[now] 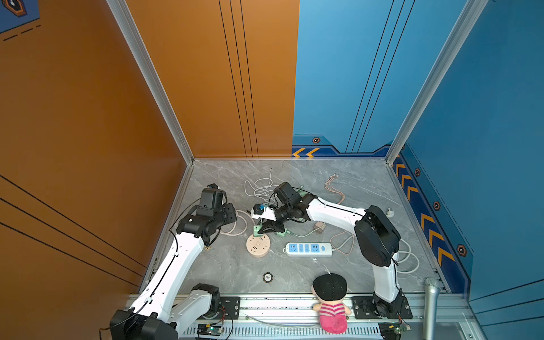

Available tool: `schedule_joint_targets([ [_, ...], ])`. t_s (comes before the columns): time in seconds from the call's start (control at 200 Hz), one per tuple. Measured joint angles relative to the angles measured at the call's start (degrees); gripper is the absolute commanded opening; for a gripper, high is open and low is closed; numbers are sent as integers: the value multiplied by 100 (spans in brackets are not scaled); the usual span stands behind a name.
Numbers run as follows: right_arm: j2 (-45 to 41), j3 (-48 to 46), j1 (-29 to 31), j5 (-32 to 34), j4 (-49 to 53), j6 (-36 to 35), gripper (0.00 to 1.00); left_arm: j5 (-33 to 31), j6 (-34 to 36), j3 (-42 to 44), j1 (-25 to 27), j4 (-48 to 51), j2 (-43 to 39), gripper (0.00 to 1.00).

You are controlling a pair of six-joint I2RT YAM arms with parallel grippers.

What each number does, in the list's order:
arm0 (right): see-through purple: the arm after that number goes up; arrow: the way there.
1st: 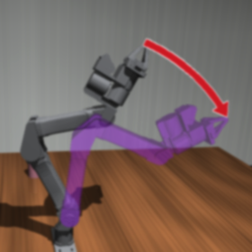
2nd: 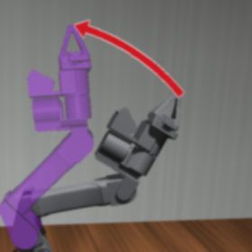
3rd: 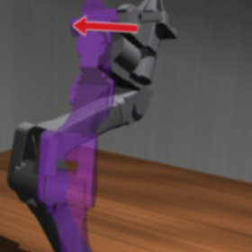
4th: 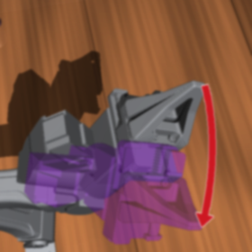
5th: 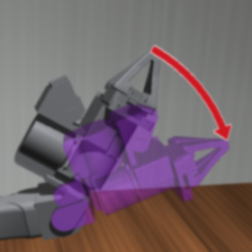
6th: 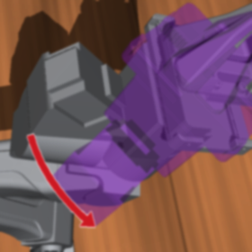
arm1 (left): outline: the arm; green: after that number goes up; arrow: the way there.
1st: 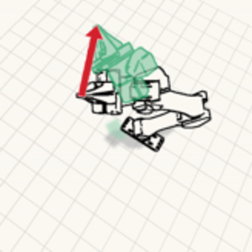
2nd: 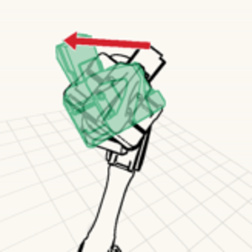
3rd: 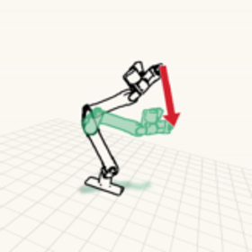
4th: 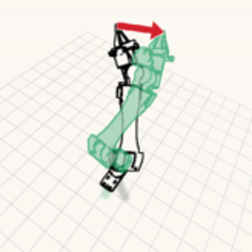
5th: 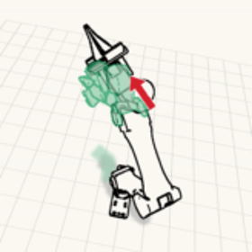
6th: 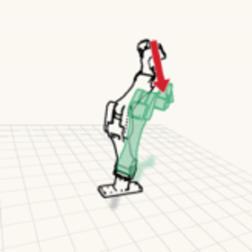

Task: Insert the plug
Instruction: 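Carry the charger toward the round pink power strip while the left gripper draws back, then move the charger over the pink power strip while the left gripper lowers beside it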

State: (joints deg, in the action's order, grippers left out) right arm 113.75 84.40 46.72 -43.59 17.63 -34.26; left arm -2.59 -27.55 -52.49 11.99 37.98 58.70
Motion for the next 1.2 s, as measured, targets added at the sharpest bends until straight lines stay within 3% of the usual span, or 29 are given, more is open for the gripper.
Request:
schedule_joint_targets([
  [0.24,-881,-599,415,1530,39,1217,0,-313,-518,-50,695,568,28,48],
  [0.455,-1196,-894,1003,2640,33,2804,0,-798,-1154,-46,1272,977,361,29],
  [0.536,-1300,-1097,1032,2966,-24,3432,0,-922,-1419,37,1394,1099,479,28],
  [0.856,-1585,-1432,1488,4325,-223,5230,0,-1281,-1993,699,1429,1222,835,18],
  [1.196,-1604,-1993,2022,5598,-673,6784,0,-1163,-2205,1311,1281,341,1285,10],
])
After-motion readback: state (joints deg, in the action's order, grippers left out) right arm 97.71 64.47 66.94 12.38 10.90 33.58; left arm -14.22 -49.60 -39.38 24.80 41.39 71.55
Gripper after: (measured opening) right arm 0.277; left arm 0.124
